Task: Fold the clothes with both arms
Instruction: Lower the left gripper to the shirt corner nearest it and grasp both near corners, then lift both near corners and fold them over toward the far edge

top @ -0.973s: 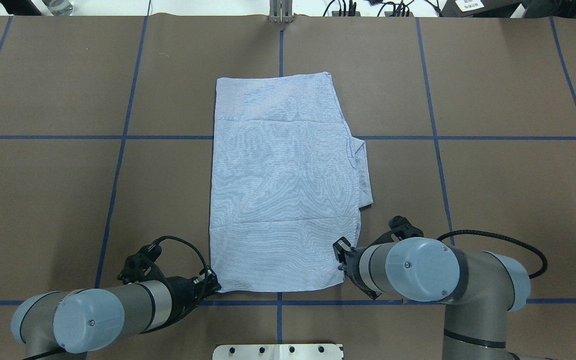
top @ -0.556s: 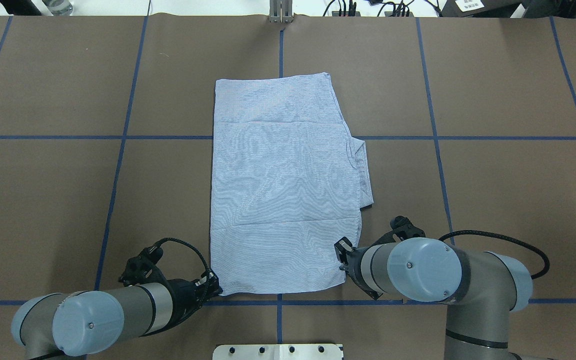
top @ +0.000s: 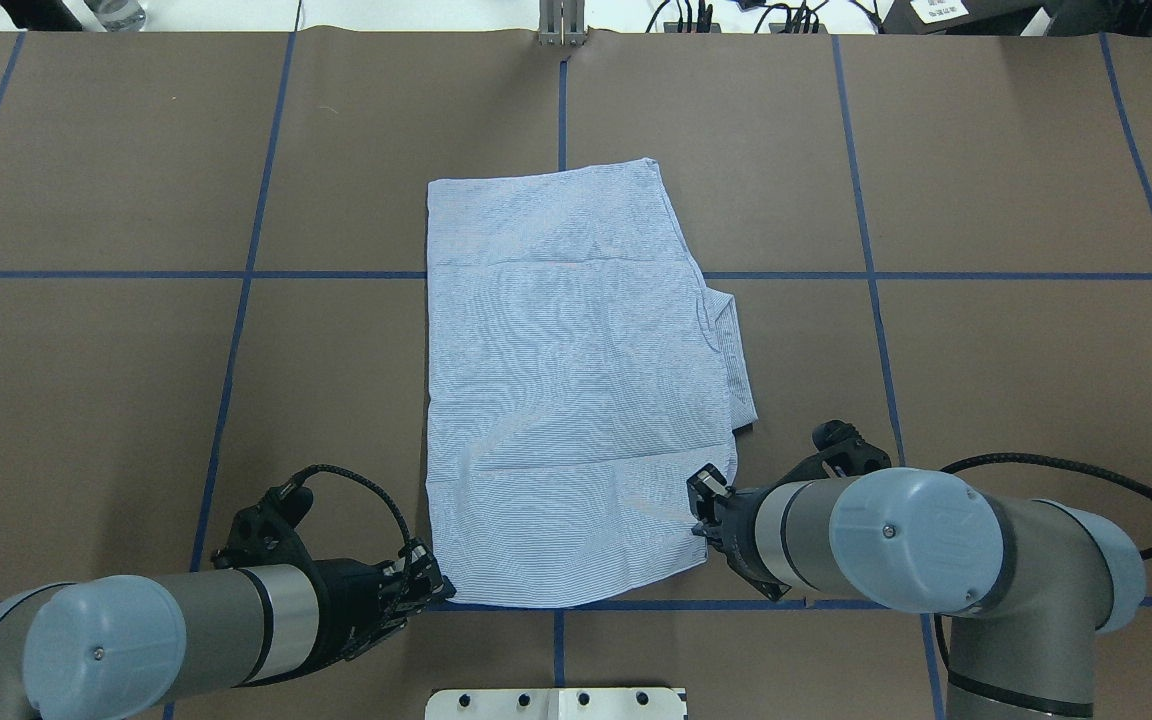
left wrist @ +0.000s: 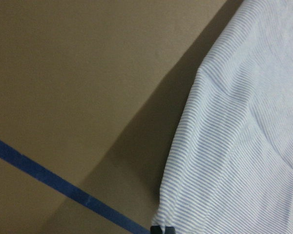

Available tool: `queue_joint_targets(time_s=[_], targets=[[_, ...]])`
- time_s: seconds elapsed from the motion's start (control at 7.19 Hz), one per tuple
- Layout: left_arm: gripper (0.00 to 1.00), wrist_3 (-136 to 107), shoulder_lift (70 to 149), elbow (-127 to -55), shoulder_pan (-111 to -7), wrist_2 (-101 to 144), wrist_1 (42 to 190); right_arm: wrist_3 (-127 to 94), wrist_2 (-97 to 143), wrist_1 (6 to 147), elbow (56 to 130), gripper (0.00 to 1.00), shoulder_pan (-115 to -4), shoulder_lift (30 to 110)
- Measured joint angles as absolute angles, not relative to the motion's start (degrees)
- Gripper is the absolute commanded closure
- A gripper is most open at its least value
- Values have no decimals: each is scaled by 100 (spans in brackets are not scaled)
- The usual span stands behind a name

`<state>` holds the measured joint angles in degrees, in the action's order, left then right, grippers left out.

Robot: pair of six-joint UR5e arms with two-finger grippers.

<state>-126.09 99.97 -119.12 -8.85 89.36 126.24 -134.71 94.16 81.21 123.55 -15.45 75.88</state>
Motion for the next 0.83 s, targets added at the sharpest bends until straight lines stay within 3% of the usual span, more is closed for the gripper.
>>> queue_joint_targets(time_s=[0.28, 0.83], targets=[[100, -12041, 10173, -11957, -1664, 9421, 12484, -13383, 9539, 8252, 12299, 100, -2093, 7442], [100, -11281, 11374, -10527, -3411, 10414, 12473, -12718, 10966, 8289, 10943, 100, -3840, 6292]])
